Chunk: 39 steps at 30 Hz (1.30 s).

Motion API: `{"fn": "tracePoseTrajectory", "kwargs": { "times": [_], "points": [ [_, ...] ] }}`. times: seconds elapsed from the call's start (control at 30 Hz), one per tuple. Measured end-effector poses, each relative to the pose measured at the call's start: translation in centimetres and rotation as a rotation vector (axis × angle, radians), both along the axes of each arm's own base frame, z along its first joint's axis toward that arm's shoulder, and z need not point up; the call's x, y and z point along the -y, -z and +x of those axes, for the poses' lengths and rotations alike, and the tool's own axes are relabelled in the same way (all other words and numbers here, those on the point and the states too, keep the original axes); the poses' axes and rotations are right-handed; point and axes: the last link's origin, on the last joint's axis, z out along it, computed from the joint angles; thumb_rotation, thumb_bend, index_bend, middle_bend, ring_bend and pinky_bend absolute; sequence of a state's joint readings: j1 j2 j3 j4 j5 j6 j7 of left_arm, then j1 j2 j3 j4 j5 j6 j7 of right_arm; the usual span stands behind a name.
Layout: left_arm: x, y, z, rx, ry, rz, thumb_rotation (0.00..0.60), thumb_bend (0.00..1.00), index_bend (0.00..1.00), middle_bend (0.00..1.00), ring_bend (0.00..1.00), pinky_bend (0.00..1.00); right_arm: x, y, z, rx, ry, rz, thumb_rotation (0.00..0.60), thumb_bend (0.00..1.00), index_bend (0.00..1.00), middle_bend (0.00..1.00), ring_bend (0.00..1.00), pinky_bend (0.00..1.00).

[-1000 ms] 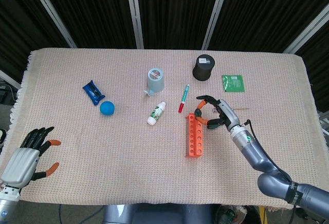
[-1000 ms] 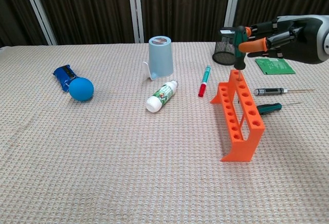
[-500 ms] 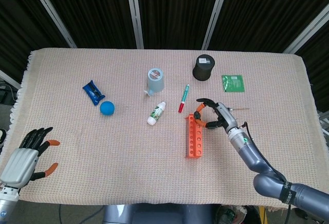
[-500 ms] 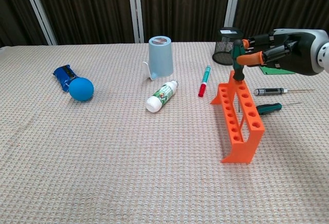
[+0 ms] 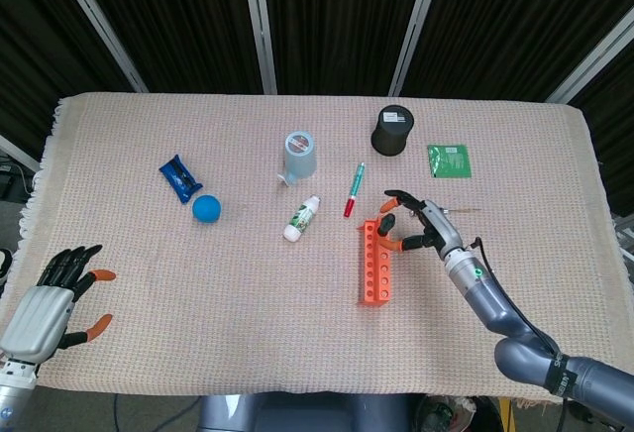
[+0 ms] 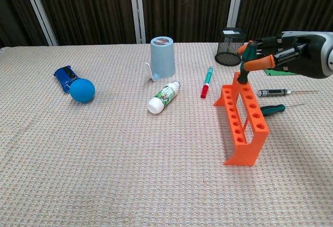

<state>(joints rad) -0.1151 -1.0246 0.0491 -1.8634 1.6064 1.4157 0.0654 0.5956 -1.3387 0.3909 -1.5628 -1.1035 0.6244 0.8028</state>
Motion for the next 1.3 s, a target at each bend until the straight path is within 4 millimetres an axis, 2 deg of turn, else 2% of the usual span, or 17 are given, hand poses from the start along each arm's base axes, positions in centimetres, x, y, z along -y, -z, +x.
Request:
{"fn": "tracePoseTrajectory", "kwargs": {
  "times": [0.23, 0.43, 0.53, 0.6, 0.7, 0.83, 1.0, 1.17, 1.3],
  "points": [
    [0.1, -0.2, 0.1, 0.001, 0.002, 0.006, 0.6, 0.26, 0.29, 0.04, 0.0, 0.0, -0.1, -0.7, 0.0, 0.003, -0.011, -0.014, 0.6, 0.0, 0.25, 0.06, 0.0, 0.0],
    [0.1, -0.4, -0.1, -0.004, 0.001, 0.019, 0.6, 0.26, 0.29, 0.04, 0.0, 0.0, -0.5, -3.3, -0.3, -0.014, -0.052, -0.104, 0.6, 0.01, 0.22, 0.06, 0.0, 0.0],
    [0.1, -0.4, -0.3, -0.012, -0.008, 0.029, 0.6, 0.26, 0.29, 0.04, 0.0, 0.0, -0.8, -4.5, -0.8, -0.071, -0.08, -0.166, 0.6, 0.14, 0.22, 0.06, 0.0, 0.0],
    [0.1, -0.5, -0.5, -0.019, -0.015, 0.039, 0.6, 0.26, 0.29, 0.04, 0.0, 0.0, -1.1, -5.1, -1.3, -0.137, -0.101, -0.205, 0.6, 0.27, 0.23, 0.08, 0.0, 0.0],
    [0.0, -0.6, -0.9, -0.025, -0.033, 0.058, 0.6, 0.26, 0.29, 0.04, 0.0, 0.0, -1.7, -5.9, -2.2, -0.261, -0.132, -0.275, 0.6, 0.34, 0.23, 0.08, 0.0, 0.0],
    [0.0, -0.7, -1.2, -0.033, -0.041, 0.074, 0.6, 0.26, 0.29, 0.04, 0.0, 0.0, -2.8, -6.9, -3.7, -0.453, -0.165, -0.371, 0.6, 0.33, 0.23, 0.08, 0.0, 0.0],
    [0.2, -0.7, -1.4, -0.036, -0.036, 0.067, 0.6, 0.26, 0.29, 0.04, 0.0, 0.0, -5.0, -8.0, -6.2, -0.704, -0.182, -0.466, 0.6, 0.21, 0.21, 0.08, 0.0, 0.0],
    [0.7, -0.8, -1.5, -0.027, -0.03, 0.054, 0.6, 0.26, 0.27, 0.04, 0.0, 0.0, -8.6, -8.9, -9.5, -0.931, -0.162, -0.516, 0.6, 0.09, 0.11, 0.04, 0.0, 0.0],
    [0.9, -0.8, -1.7, -0.031, -0.031, 0.064, 0.6, 0.26, 0.24, 0.03, 0.0, 0.0, -11.7, -8.9, -11.2, -1.036, -0.154, -0.484, 0.6, 0.08, 0.06, 0.0, 0.0, 0.0]
  ]
}}
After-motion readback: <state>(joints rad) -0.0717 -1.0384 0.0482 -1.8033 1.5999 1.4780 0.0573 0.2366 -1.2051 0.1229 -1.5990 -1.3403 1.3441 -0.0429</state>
